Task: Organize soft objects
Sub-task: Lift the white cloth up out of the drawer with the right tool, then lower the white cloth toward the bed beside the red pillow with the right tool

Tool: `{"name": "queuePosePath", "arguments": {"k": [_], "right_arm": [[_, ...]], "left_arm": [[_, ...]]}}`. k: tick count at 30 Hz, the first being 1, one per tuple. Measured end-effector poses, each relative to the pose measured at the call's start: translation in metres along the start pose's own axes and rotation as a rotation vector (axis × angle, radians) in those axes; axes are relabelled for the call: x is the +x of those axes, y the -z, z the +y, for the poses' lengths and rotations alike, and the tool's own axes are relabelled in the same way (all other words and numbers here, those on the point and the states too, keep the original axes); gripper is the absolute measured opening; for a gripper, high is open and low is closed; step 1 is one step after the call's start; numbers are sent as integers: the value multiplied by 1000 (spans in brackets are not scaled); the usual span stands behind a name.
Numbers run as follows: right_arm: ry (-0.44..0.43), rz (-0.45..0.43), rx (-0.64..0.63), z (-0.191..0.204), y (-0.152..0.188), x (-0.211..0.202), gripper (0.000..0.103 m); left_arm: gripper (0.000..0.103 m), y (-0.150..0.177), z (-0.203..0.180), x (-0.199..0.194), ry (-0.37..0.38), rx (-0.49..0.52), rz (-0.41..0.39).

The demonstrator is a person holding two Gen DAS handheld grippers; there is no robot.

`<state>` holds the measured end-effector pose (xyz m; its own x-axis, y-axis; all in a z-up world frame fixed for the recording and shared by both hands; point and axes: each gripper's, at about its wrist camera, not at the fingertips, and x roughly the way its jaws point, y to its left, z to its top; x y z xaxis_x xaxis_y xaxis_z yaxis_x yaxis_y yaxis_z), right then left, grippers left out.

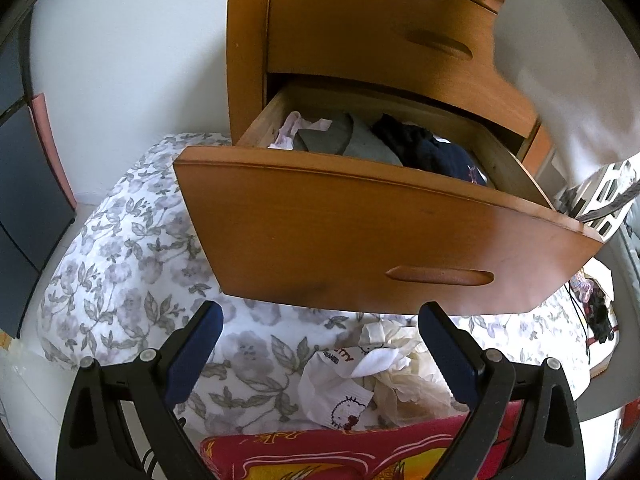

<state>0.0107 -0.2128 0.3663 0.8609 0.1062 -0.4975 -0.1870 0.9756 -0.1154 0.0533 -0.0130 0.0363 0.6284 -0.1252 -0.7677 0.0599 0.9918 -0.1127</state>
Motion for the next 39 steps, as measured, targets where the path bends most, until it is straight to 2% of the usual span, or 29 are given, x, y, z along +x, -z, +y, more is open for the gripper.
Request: {"name": "queuePosePath", "arguments": {"k": [9,13,18,33,39], "right_arm": [[9,-75,-51,9,-13,-62,15],[1,-76,-69,14,-10,-75,15],[-29,-42,-99,25,11,-72,15],[-215,286,-123,57,127,34,15],[-264,415,-143,73,172,76,15]], "left_arm": [[98,2,8,-5,5,-43,-6],[98,3,7,-8,-2,-42,-16],[98,6,7,-10,-6,-42,-19],[98,6,9,-11,-9,-53,-19],[98,5,9,-10,-9,-55,-18]]}}
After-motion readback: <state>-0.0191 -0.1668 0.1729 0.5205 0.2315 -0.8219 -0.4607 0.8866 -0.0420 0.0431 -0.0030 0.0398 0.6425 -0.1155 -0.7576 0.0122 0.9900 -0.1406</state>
